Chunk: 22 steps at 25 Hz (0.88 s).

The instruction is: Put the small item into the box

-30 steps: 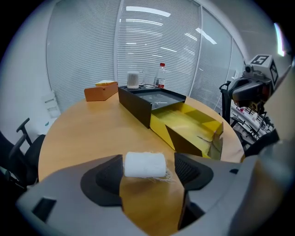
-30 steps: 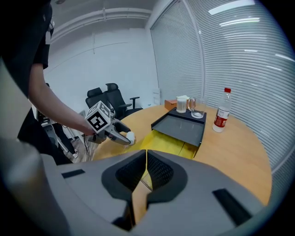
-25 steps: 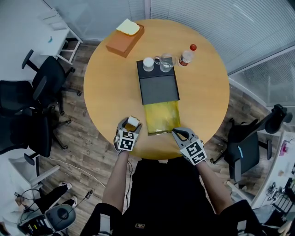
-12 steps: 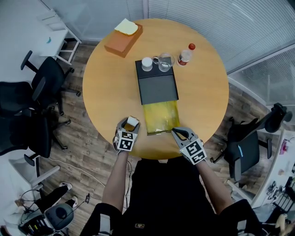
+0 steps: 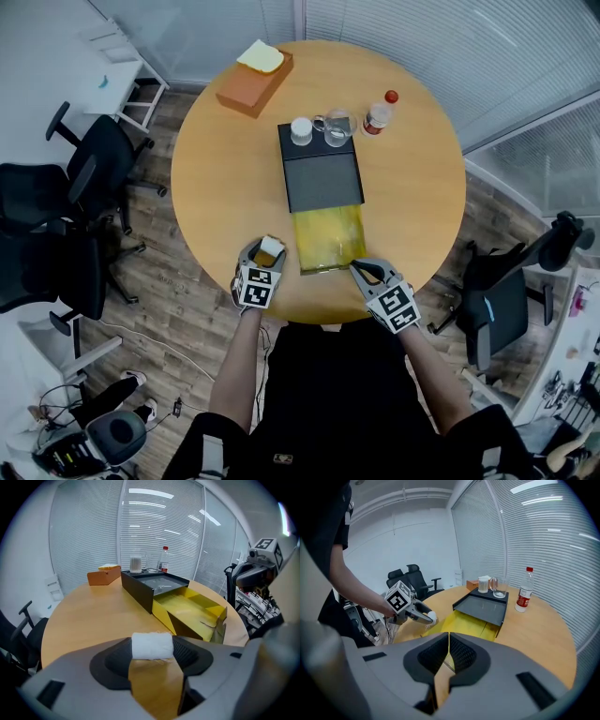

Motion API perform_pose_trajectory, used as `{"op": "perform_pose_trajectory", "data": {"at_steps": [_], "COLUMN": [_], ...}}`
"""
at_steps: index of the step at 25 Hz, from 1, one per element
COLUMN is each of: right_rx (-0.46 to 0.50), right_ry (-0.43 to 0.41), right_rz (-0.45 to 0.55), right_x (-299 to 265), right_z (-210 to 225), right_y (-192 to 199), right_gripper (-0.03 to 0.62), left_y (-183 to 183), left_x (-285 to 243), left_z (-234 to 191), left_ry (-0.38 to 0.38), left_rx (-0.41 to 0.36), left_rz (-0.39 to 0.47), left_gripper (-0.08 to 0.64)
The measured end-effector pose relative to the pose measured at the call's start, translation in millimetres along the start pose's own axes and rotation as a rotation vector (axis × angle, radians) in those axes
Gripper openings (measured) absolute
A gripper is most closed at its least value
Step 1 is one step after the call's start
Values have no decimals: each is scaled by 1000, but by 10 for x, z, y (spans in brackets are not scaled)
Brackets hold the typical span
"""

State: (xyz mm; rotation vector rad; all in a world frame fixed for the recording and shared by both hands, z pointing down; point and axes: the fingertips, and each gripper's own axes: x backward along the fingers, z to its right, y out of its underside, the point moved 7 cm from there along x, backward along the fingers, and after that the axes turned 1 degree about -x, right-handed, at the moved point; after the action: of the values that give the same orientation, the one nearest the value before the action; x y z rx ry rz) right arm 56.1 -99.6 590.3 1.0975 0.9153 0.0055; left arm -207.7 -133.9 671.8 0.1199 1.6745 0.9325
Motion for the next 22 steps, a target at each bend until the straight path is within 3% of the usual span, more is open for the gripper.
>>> {"op": "perform_pose_trajectory", "data": {"at_steps": [13,22], "right_rx": [-23,-52], "right_ry": [4,26], "right_rz": [22,32], "right_x": [37,111], "right_z": [-32,-10], "right_y": [33,126], "right_gripper": [6,6], "left_y": [-210,-502], "left_x": [270,365], "left_z": [233,495], "left_ry": [19,82], "left_rx": [34,-52], "left_rz": [101,144], "left_gripper": [273,275]}}
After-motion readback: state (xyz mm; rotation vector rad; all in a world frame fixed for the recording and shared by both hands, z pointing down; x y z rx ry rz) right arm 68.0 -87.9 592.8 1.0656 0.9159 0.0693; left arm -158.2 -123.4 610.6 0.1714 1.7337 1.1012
